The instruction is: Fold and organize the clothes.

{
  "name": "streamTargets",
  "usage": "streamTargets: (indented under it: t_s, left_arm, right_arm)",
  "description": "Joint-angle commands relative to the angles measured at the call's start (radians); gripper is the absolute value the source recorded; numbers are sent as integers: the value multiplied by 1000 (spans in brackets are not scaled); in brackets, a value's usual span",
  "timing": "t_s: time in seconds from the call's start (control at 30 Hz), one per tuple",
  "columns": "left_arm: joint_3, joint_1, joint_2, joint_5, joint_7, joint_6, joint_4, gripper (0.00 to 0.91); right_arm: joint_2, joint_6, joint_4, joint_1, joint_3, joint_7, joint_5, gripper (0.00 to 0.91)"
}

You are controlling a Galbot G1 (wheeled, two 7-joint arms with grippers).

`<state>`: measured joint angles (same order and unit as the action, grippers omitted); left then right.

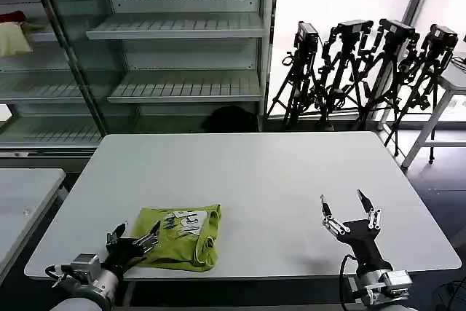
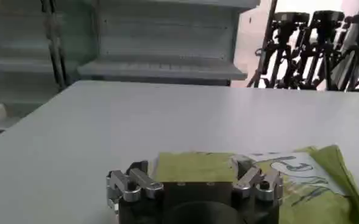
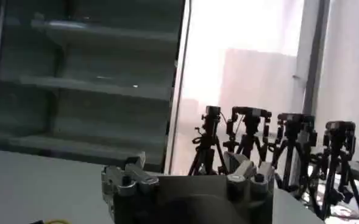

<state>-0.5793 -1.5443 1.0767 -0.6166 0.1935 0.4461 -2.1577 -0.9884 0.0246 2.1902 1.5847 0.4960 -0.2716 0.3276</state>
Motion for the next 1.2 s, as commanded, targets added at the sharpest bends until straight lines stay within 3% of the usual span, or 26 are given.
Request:
streamTargets:
  t_s: [0.03,0.67,0.7,0.77,0.8,0.83,0.9,1.2]
  left_arm:
    - [-72,24,-2,-125,-68,25,106,907]
    - [-56,4,20,-115,-107,5,120,907]
    - [-53,3,21,-112,-107,4,120,867]
    - [-43,3,31,-104,-110,-5,127,574]
    - [-39,3,34,-101,-110,-6,128,484]
    - [-31,3,39,-93,-110,-12,136,272]
    - [-26,3,45,-92,-110,-15,139,50]
    - [-15,-14,42,-84,-119,-24,108,10]
  right_arm:
    - [-1,1,1,0,0,1,-1,907]
    - [-2,7,-12,-3,-6,1,0,907]
    - [-2,7,-12,-4,-6,1,0,907]
    - [-3,7,-13,-5,-6,1,0,907]
    - [-3,8,-15,-5,-6,1,0,907]
    - [-4,9,-17,-6,-7,1,0,907]
    - [-4,10,-20,-6,-7,0,0,907]
    - [-4,9,-21,-13,-13,0,0,907]
